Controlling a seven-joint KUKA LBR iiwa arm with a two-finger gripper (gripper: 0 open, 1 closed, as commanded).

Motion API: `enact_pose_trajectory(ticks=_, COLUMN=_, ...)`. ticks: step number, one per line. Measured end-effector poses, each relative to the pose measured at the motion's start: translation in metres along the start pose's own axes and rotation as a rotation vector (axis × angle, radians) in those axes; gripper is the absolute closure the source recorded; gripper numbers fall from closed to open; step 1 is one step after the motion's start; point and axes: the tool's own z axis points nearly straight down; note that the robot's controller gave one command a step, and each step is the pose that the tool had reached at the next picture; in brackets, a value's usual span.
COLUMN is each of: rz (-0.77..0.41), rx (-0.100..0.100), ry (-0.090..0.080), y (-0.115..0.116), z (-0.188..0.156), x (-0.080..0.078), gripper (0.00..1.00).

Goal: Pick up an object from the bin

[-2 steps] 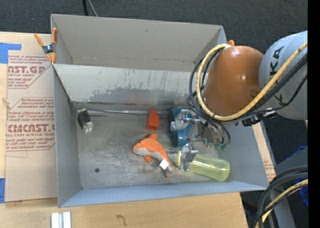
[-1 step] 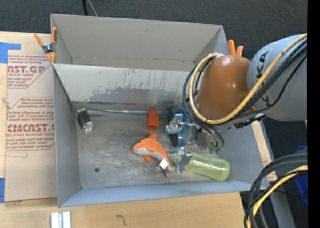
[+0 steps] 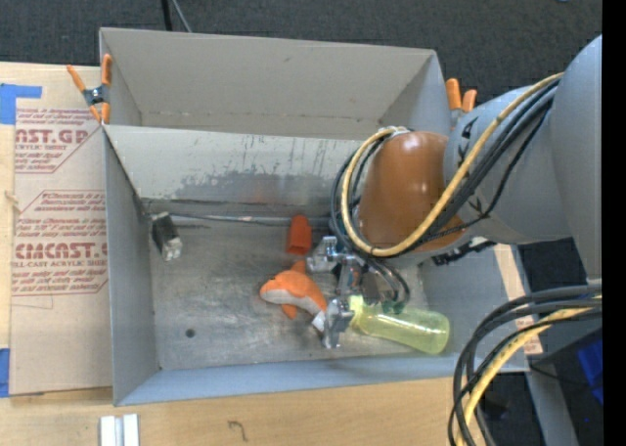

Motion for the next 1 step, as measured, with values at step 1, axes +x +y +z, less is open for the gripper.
enact_pose_trajectory(ticks=1, rz=0.204, rx=-0.001, ry=-0.008, y=0.0072, z=0.0366, x=0.0107, gripper=1.00)
